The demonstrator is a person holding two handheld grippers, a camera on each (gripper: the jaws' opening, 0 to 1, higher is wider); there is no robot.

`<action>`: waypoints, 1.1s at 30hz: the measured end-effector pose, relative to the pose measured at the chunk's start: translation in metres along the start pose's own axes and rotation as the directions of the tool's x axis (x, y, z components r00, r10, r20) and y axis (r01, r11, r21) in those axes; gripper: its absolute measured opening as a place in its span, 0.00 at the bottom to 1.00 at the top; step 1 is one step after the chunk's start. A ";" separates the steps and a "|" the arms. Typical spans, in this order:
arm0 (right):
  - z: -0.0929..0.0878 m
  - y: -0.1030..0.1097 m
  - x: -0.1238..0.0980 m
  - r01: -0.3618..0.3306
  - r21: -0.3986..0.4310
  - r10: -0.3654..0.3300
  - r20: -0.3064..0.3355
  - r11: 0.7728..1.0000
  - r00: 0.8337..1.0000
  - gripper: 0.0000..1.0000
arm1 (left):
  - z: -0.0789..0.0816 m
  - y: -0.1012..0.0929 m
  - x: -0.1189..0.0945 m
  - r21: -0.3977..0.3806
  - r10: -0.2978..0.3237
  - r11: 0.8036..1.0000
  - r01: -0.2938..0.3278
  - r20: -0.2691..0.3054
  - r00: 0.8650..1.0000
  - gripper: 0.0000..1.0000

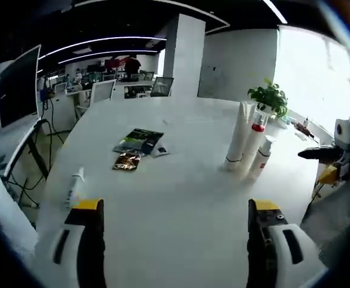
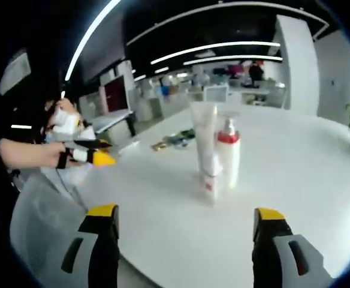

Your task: Arrange the skincare products in the storage area until every visible bottle or jar stands upright without overlapping.

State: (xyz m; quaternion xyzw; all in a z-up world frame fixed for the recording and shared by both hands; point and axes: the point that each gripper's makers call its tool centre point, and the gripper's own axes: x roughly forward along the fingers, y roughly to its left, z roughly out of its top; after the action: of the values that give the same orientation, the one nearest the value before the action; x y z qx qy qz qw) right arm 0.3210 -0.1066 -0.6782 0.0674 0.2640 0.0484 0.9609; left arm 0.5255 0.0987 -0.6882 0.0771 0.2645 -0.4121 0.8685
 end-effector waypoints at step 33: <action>-0.012 -0.012 0.003 0.054 0.035 -0.052 -0.058 0.998 0.997 0.91 | -0.028 0.134 0.045 0.092 0.073 0.995 -0.048 -0.284 0.956 0.77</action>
State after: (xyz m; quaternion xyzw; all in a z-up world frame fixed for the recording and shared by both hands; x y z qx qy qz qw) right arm 0.3184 -0.1169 -0.6919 0.0763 0.2937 0.0198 0.9526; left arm 0.6390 0.1648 -0.7473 0.1809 0.3677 -0.3805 0.8291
